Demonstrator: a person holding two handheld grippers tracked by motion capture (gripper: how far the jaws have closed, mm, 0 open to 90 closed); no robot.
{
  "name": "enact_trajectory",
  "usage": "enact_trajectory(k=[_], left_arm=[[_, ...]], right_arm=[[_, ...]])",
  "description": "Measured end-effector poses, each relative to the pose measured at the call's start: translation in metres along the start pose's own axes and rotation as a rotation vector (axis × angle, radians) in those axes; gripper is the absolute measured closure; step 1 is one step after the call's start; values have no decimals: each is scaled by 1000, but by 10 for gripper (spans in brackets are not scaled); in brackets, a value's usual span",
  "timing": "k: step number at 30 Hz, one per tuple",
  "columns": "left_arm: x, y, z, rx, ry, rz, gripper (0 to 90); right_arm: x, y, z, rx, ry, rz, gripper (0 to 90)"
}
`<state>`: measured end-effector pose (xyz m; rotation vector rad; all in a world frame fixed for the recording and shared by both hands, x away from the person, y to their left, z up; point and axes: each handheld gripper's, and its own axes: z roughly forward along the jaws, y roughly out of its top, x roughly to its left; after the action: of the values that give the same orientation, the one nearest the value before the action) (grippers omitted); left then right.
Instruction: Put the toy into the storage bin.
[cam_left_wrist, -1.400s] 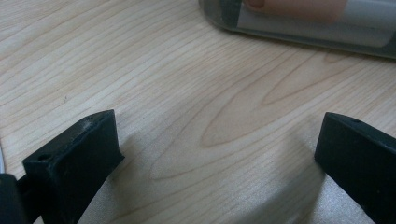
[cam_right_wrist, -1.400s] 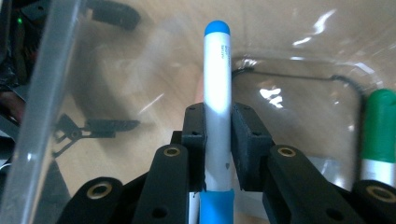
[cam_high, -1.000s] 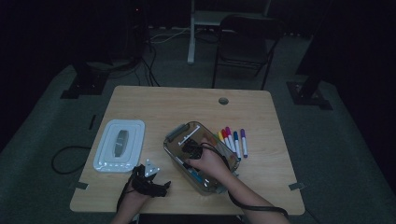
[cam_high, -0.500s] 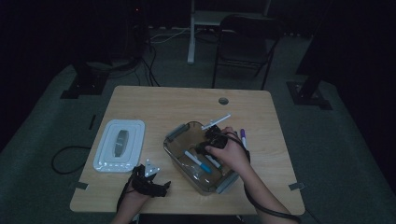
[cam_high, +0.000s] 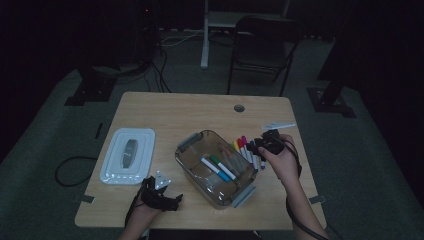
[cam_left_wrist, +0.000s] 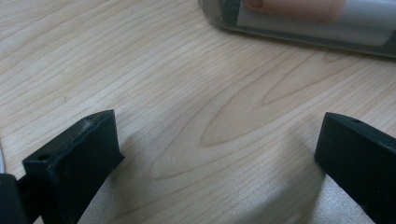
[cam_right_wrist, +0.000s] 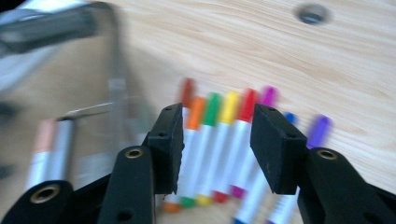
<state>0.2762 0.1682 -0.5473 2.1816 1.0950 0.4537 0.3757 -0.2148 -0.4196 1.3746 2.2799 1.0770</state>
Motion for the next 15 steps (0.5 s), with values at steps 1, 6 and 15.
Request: enact_trajectory(k=[1,6,15], left_arm=[[0,0,0,0,-1,-2,6],[0,0,0,0,-1,-2,6],[0,0,0,0,-1,-2,6]], right_arm=[[-7,-4,3,2,-21,13,550],[-38,-22,28,54,-128,100,562],[-65,-41,64,127,-212,157,570]])
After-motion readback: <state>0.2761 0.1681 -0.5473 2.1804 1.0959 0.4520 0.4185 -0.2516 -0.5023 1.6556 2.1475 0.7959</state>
